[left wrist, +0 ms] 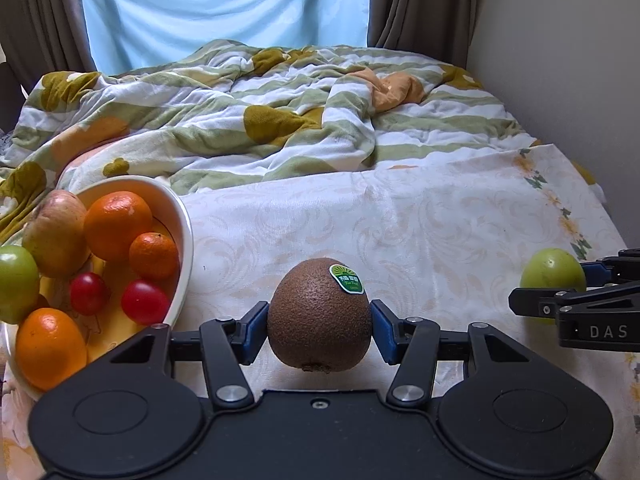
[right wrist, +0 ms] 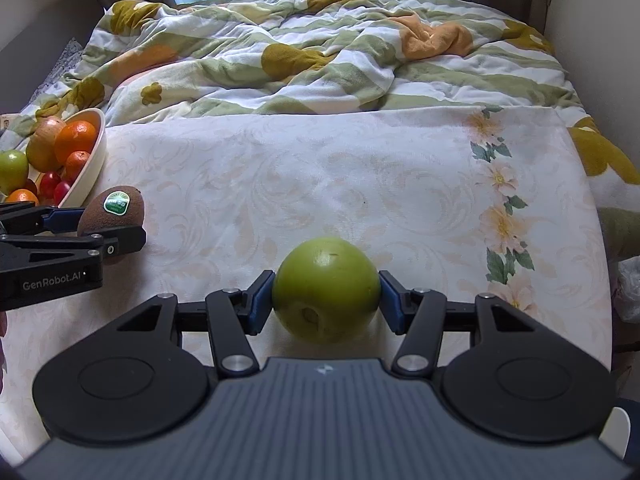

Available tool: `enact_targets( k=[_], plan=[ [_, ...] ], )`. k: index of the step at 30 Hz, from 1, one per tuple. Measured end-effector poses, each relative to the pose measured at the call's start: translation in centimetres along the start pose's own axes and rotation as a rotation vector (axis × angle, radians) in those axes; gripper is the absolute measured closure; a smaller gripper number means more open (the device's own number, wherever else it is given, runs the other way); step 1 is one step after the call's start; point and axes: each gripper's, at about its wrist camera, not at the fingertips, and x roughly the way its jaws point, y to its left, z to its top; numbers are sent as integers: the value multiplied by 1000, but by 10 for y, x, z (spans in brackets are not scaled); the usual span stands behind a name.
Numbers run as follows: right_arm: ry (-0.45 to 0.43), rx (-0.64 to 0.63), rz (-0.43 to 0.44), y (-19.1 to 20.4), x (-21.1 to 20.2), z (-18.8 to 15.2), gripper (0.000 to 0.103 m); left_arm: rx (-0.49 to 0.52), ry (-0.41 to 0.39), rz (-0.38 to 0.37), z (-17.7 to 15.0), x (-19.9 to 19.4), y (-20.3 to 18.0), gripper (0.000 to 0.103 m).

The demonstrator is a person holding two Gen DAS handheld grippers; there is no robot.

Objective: Organize fruits
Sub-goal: 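Grasp the brown kiwi with the left tool while the right tool grasps the green apple, then carry the kiwi with the left tool while the right tool carries the green apple to the bowl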

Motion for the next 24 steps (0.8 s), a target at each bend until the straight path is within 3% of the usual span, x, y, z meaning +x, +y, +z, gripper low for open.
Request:
enact_targets(
  k=[17, 24],
  plan=[
    [-79, -84, 27, 28, -66, -6, 33, -57, -137, 34, -18, -88, 0, 45],
    [-122, -132, 56, 47, -94, -3, 33, -93, -195, 89, -25, -124, 14, 45]
  ],
)
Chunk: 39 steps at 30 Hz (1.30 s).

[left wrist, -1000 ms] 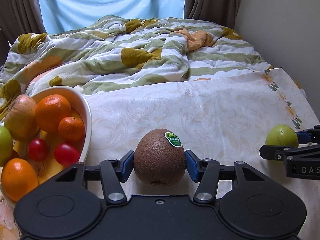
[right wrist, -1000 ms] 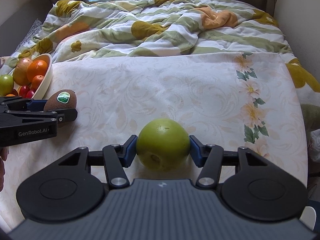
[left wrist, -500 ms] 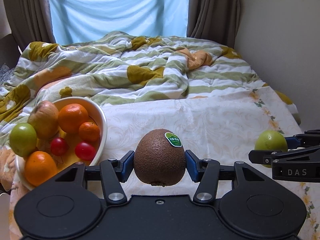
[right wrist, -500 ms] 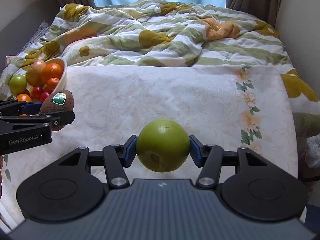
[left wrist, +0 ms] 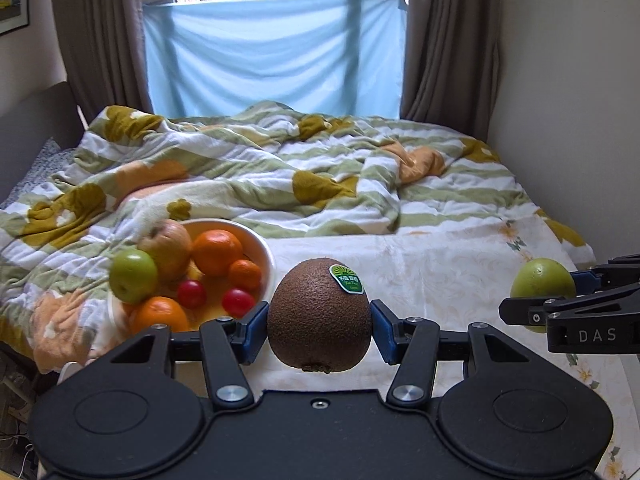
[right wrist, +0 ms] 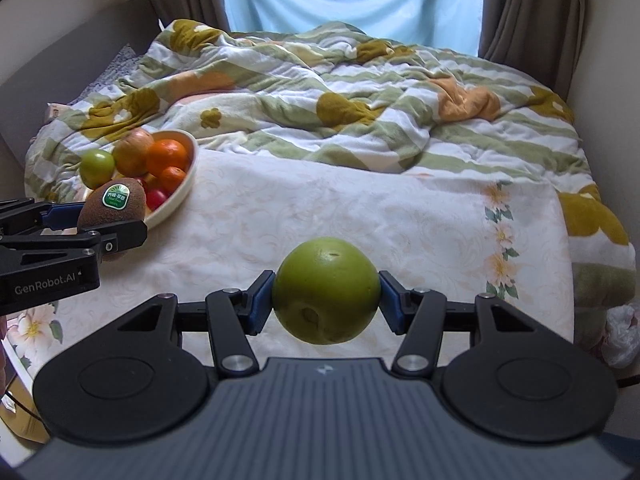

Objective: Organize fruits
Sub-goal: 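Carry the kiwi with the left tool while the right tool carries the green apple to the bowl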

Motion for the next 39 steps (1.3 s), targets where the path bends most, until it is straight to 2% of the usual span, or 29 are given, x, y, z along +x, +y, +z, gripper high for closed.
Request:
enact_targets(
  k=[5, 10, 22, 31, 39],
  plan=[
    [-31, -31, 31, 21, -12, 11, 33, -28, -31, 34, 13, -13, 24, 45],
    [-44, -46, 51, 43, -10, 24, 33, -31, -34, 56, 24, -10, 49, 45],
    [-29, -15, 63, 88, 41, 69, 33, 26, 61, 44, 34, 59, 101, 45],
    [20, 2, 52, 101, 83, 87, 33, 93, 128, 16, 24, 103, 106, 45],
    [48, 3, 37, 103, 101, 92, 33, 151, 152, 4, 15, 113, 100, 45]
  ],
)
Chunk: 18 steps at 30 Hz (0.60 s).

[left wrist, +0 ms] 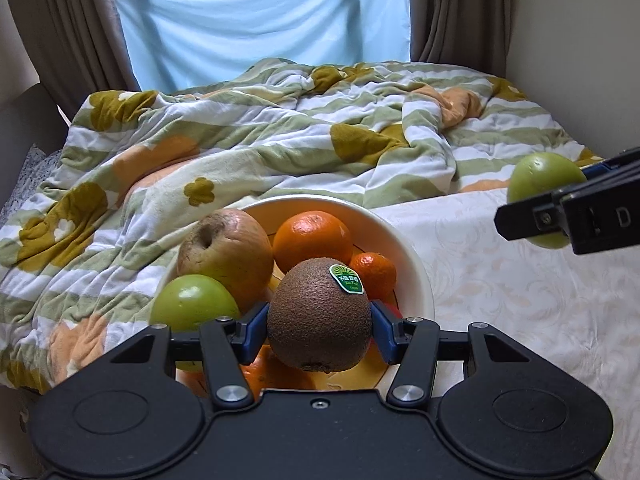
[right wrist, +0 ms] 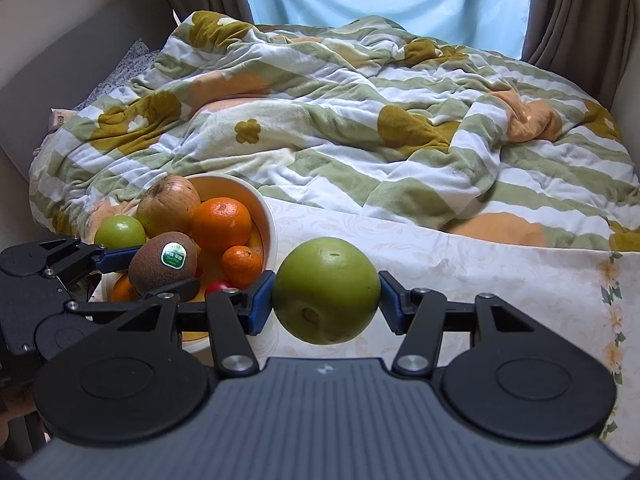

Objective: Organize fruits
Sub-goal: 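Carry the kiwi with the left tool while the right tool carries the green apple to the bowl, then release the kiwi into the bowl with the left tool while the right tool releases the green apple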

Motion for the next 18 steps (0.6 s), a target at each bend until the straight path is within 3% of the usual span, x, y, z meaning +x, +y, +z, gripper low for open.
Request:
enact_targets(
  k=[6, 8, 9, 18],
  plan=[
    [7, -7, -2, 2, 6, 4, 33, 7, -9, -13, -4, -1, -4, 41],
    [8, -8, -1, 2, 7, 4, 33, 26, -43, 1, -4, -7, -8, 13],
    [7, -9, 0, 3, 7, 5, 33, 29, -58, 10, -4, -11, -9, 8],
    [-13, -80, 37, 25, 12, 22, 33, -4, -94, 26, -9, -35, 1, 6]
  ],
)
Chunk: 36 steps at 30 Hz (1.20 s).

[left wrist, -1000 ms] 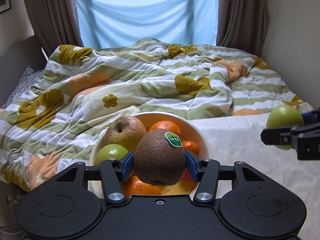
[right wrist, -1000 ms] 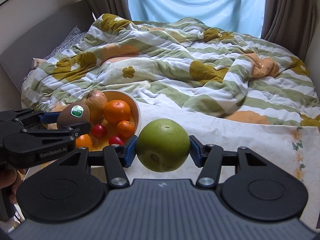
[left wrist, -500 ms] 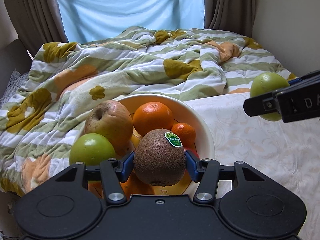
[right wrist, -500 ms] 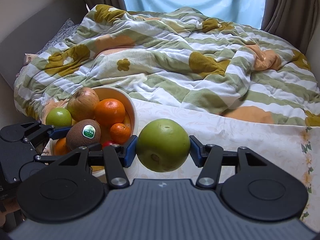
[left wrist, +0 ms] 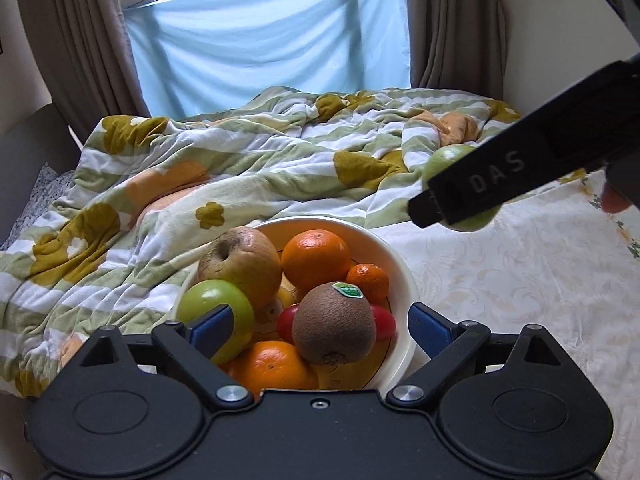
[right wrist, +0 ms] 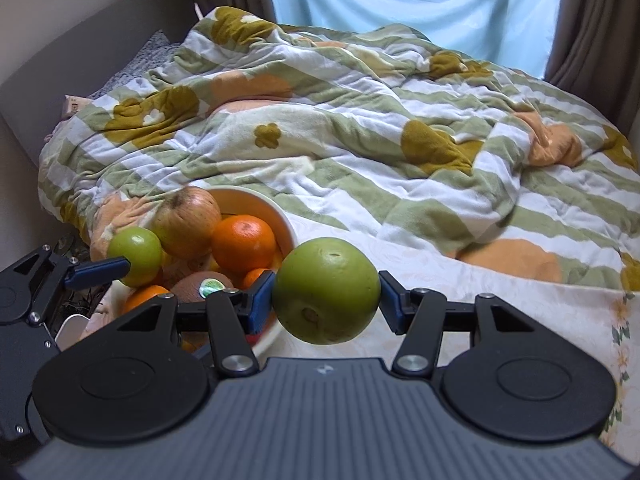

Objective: Organize fruits
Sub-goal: 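Release the kiwi into the bowl with the left tool while the right tool releases the green apple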

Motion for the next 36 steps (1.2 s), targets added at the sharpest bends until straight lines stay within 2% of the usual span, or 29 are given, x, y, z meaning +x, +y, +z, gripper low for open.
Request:
enact_targets(
  k=[13, 19, 27, 29, 32, 36],
  plan=[
    [-10, -114, 125, 60, 31, 22, 33, -96, 20, 44, -14, -11, 40, 6],
    [-2, -143, 144, 78, 49, 23, 33, -117, 29, 47, -19, -11, 49, 6],
    [21, -137, 153, 83, 63, 22, 32, -135, 42, 35, -21, -7, 58, 6],
    [13, -130, 158, 82, 62, 22, 25, -139, 42, 29, -22, -8, 56, 6],
    [-10, -127, 152, 81, 55, 24, 4, -135, 43, 29, -22, -8, 53, 6],
    [-27, -122, 144, 77, 48, 24, 2, -143, 42, 24, -22, -10, 51, 6]
  ],
)
